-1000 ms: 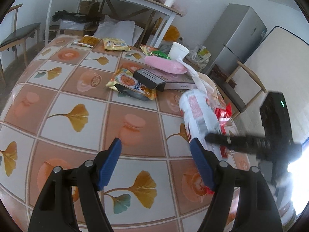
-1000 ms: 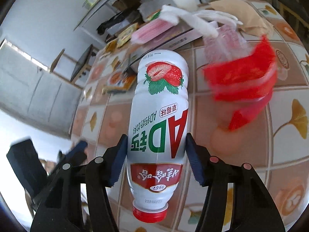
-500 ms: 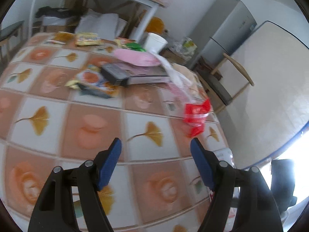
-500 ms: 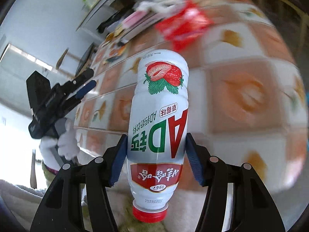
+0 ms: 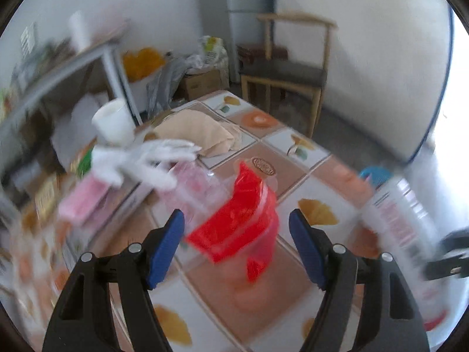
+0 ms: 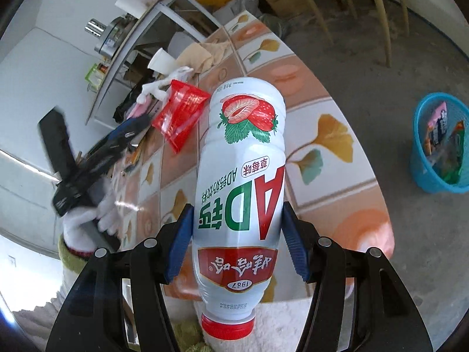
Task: Collect trash
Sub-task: 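Grasp the AD drink bottle with the right tool while the left tool grasps the red plastic bag, then lift the bottle and red bag off the table toward the wastebasket, then open the right tool over the wastebasket while the left tool releases the red bag, then swing both open tools back toward the table, then grasp the clear plastic bag with the right tool while the left tool grasps the Enaak biscuit pack, then lift the clear bag and Enaak pack off the table toward the wastebasket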
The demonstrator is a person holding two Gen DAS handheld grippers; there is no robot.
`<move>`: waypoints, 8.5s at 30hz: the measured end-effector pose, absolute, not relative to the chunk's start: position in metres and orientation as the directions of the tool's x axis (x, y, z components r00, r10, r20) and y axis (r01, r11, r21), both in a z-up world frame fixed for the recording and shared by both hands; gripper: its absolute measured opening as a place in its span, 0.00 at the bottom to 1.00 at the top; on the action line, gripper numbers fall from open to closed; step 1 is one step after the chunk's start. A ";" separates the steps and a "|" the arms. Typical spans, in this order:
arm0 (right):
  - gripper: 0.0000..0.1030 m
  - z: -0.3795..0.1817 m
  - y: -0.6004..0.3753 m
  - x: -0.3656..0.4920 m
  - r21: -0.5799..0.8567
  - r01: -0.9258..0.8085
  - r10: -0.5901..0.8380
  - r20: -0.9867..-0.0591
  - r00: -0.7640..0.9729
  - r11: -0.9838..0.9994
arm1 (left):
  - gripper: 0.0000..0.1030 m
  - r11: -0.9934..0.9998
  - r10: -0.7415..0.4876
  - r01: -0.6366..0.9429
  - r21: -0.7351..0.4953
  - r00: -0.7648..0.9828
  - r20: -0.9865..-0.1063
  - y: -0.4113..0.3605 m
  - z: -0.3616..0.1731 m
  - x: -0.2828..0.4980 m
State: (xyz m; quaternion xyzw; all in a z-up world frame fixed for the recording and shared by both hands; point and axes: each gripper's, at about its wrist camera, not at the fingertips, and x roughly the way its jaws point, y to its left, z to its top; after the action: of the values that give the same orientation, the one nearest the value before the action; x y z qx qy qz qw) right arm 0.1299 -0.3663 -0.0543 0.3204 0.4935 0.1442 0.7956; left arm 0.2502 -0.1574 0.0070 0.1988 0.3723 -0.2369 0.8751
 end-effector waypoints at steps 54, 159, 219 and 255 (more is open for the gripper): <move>0.56 -0.066 -0.379 0.123 0.710 0.138 0.563 -0.648 0.513 0.691 | 0.22 0.899 -0.318 0.425 -0.108 0.462 -0.828 -0.082 -0.028 0.133; 0.72 -0.128 -0.571 0.024 0.736 0.439 0.332 -0.643 0.690 0.515 | 0.64 0.834 -0.520 0.483 -0.268 0.522 -0.676 -0.154 0.029 0.157; 0.56 -0.073 -0.240 0.246 0.234 -0.246 0.325 -0.828 0.457 0.941 | 0.29 0.993 -0.052 -0.056 -0.107 0.606 -0.794 0.114 -0.029 0.287; 0.58 -0.072 -0.249 0.178 0.437 -0.175 0.470 -0.796 0.381 0.882 | 0.45 0.845 -0.524 0.123 -0.521 0.392 -0.756 0.049 -0.020 0.086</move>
State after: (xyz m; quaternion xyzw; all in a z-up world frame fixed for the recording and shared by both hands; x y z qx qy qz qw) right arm 0.1783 -0.2490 -0.0716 0.1419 0.5201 0.1971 0.8188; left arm 0.0856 0.0495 -0.0197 -0.1949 0.5141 -0.1992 0.8112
